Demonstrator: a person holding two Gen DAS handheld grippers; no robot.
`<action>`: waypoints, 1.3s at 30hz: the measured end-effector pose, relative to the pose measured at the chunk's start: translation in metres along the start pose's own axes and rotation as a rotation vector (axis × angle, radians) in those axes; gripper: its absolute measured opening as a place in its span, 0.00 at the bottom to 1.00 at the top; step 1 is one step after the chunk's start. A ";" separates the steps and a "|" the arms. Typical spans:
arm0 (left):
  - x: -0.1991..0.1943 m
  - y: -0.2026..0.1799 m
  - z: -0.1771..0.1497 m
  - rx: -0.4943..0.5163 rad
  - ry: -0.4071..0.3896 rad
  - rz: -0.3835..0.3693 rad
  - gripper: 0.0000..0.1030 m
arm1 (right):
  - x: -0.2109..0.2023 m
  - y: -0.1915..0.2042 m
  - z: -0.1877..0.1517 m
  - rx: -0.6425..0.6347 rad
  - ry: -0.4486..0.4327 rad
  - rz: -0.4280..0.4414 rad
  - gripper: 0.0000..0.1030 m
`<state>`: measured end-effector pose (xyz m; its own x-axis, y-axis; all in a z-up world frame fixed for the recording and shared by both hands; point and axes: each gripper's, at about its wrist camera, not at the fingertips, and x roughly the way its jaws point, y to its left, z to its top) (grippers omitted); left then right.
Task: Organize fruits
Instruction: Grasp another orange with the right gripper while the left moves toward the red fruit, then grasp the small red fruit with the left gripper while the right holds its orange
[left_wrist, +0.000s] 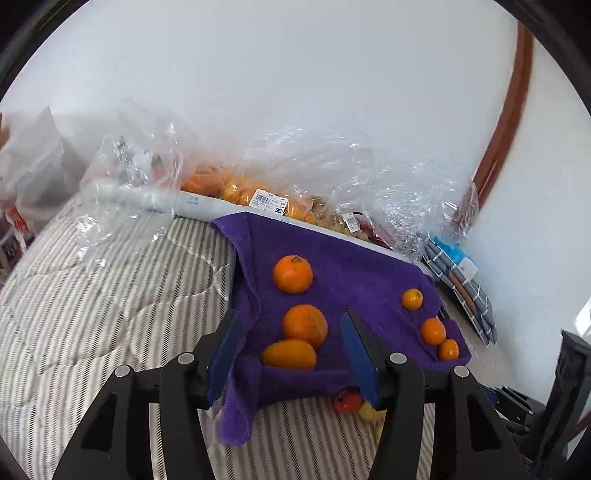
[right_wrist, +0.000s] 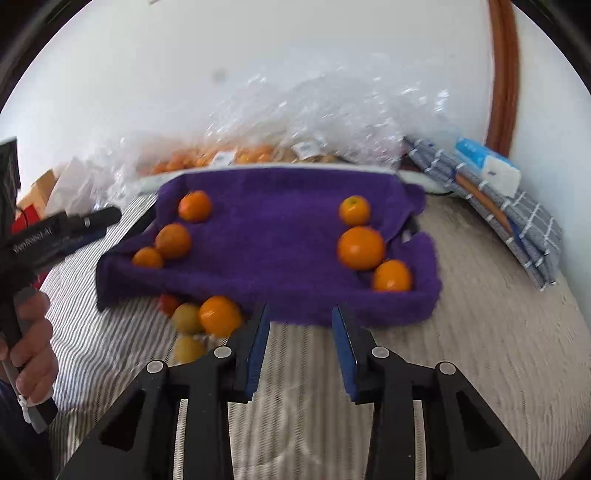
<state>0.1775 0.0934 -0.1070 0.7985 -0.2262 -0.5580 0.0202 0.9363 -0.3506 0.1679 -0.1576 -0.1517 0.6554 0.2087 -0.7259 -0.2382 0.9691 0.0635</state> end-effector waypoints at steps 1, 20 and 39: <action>-0.004 0.001 -0.003 0.008 0.010 0.011 0.53 | 0.003 0.008 -0.002 -0.013 0.016 0.020 0.35; -0.029 0.046 -0.056 0.035 0.156 0.120 0.53 | 0.037 0.050 0.007 -0.087 0.072 0.051 0.35; -0.026 0.037 -0.059 0.068 0.151 0.125 0.53 | 0.020 0.020 -0.017 -0.076 0.083 0.072 0.32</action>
<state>0.1219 0.1182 -0.1498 0.6978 -0.1402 -0.7024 -0.0287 0.9744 -0.2230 0.1641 -0.1366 -0.1771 0.5737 0.2630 -0.7757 -0.3385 0.9385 0.0678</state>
